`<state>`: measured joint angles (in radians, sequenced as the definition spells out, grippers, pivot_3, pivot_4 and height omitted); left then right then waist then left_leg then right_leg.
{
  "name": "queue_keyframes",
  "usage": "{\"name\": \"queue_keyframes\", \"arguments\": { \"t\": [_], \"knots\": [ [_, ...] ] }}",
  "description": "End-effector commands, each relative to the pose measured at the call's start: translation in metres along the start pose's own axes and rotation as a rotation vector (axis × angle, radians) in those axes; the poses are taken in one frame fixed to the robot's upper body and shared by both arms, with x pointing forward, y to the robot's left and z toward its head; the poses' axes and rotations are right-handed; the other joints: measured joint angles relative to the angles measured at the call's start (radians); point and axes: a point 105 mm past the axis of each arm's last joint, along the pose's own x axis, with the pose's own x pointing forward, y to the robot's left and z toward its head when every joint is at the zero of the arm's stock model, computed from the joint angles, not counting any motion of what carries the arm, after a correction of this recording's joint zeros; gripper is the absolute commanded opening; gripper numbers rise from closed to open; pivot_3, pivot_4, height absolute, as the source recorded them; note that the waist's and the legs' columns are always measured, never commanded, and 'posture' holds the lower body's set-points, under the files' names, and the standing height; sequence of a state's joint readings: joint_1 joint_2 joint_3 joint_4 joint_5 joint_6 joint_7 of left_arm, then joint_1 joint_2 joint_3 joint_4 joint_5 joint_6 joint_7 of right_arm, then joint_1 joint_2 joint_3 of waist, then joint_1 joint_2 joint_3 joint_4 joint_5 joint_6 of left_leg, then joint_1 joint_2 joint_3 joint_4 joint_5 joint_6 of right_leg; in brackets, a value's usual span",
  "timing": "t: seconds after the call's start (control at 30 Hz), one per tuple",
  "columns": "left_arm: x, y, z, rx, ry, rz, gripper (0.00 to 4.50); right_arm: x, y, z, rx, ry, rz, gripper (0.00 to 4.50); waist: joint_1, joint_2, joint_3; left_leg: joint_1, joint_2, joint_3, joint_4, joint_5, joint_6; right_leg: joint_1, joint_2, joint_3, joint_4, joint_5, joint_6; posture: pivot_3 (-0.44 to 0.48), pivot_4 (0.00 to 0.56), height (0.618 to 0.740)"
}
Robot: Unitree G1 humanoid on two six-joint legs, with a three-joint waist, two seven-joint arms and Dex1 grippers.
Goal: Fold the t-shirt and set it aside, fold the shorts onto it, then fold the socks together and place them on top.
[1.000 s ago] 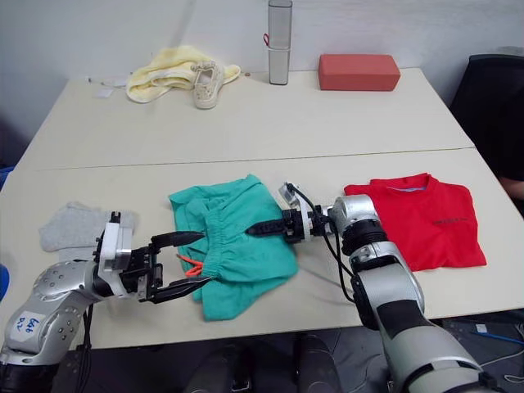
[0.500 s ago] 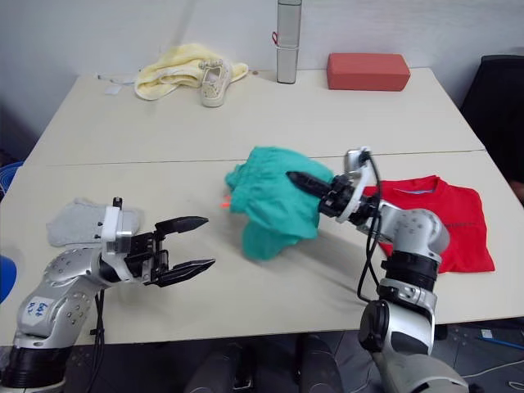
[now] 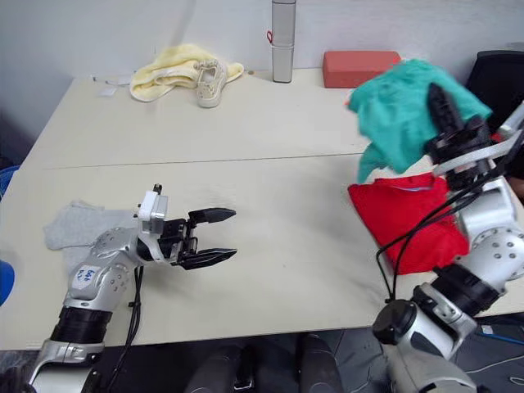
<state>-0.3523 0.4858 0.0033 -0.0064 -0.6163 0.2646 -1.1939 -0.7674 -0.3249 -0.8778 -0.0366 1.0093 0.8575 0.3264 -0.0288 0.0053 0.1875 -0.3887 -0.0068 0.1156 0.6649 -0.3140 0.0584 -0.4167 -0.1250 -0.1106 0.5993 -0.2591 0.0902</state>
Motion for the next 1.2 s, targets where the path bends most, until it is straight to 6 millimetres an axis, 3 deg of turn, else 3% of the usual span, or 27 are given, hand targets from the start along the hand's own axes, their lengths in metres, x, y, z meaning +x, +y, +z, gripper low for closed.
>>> {"name": "queue_keyframes", "arguments": {
  "t": [0.03, 0.13, 0.27, 0.4, 0.5, 0.57, 0.73, 1.0, 1.2],
  "knots": [
    [0.003, 0.002, 0.003, 0.034, 0.002, -0.030, 4.50, 0.007, -0.003, 0.045, -0.076, -0.211, -0.054, 0.02, 0.000, 0.000, 0.000, 0.001, 0.000, 0.001, 0.000, 0.000, 0.000, 0.000, 0.000, 0.001, 0.001, 0.000, 0.000, 0.000, 0.150, 0.740],
    [0.005, 0.004, 0.003, 0.037, 0.002, -0.036, 4.50, -0.003, -0.011, 0.053, -0.081, -0.276, -0.109, 0.02, 0.001, 0.000, 0.000, 0.001, 0.001, 0.001, 0.000, 0.000, 0.000, -0.001, 0.001, 0.002, 0.001, 0.000, 0.000, 0.000, 0.150, 0.740],
    [0.004, 0.003, 0.002, 0.038, 0.006, -0.041, 4.50, -0.029, -0.020, 0.046, -0.069, -0.336, -0.195, 0.02, 0.004, 0.000, 0.000, 0.000, 0.001, 0.001, 0.000, 0.000, 0.000, -0.001, 0.000, 0.002, 0.000, 0.000, 0.000, 0.000, 0.150, 0.740],
    [0.002, 0.000, 0.001, 0.036, 0.009, -0.034, 4.50, -0.077, -0.031, 0.018, -0.037, -0.372, -0.352, 0.02, 0.004, 0.000, 0.000, 0.000, 0.001, 0.001, 0.000, 0.001, 0.001, -0.001, 0.000, 0.002, 0.001, 0.000, 0.000, 0.000, 0.150, 0.740],
    [0.000, -0.001, 0.003, 0.036, 0.010, -0.031, 4.50, -0.103, -0.035, 0.007, -0.006, -0.401, -0.445, 0.02, 0.002, 0.001, 0.000, 0.000, 0.001, 0.001, -0.001, 0.001, 0.000, -0.001, 0.000, 0.002, 0.001, 0.000, 0.000, 0.000, 0.150, 0.740],
    [-0.002, -0.005, 0.002, 0.024, 0.009, -0.018, 4.50, -0.129, -0.047, -0.004, -0.024, -0.386, -0.554, 0.02, 0.001, 0.001, 0.000, 0.000, 0.001, 0.001, 0.000, 0.001, 0.001, -0.001, -0.001, 0.003, 0.001, 0.001, 0.001, 0.000, 0.150, 0.740],
    [-0.004, -0.014, -0.003, -0.011, 0.017, -0.007, 4.50, -0.166, -0.072, -0.023, -0.072, -0.229, -0.741, 0.02, 0.001, 0.002, 0.000, 0.002, 0.001, 0.001, -0.002, 0.000, 0.000, 0.000, -0.001, 0.004, 0.001, 0.000, 0.001, 0.000, 0.150, 0.740],
    [0.002, -0.016, -0.004, -0.015, 0.006, 0.004, 4.50, -0.183, -0.093, -0.055, -0.106, 0.009, -0.906, 0.02, 0.002, 0.003, 0.000, 0.003, 0.001, 0.000, -0.002, -0.003, -0.004, -0.001, -0.002, 0.005, -0.001, -0.001, -0.001, 0.000, 0.150, 0.740],
    [0.003, -0.015, -0.003, -0.010, 0.002, 0.005, 4.50, -0.151, -0.083, -0.078, -0.026, 0.022, -0.855, 0.02, -0.001, 0.003, -0.001, 0.003, 0.001, 0.000, -0.002, -0.001, -0.001, -0.001, -0.002, 0.005, 0.000, -0.001, -0.001, 0.000, 0.150, 0.740]
  ]
}}
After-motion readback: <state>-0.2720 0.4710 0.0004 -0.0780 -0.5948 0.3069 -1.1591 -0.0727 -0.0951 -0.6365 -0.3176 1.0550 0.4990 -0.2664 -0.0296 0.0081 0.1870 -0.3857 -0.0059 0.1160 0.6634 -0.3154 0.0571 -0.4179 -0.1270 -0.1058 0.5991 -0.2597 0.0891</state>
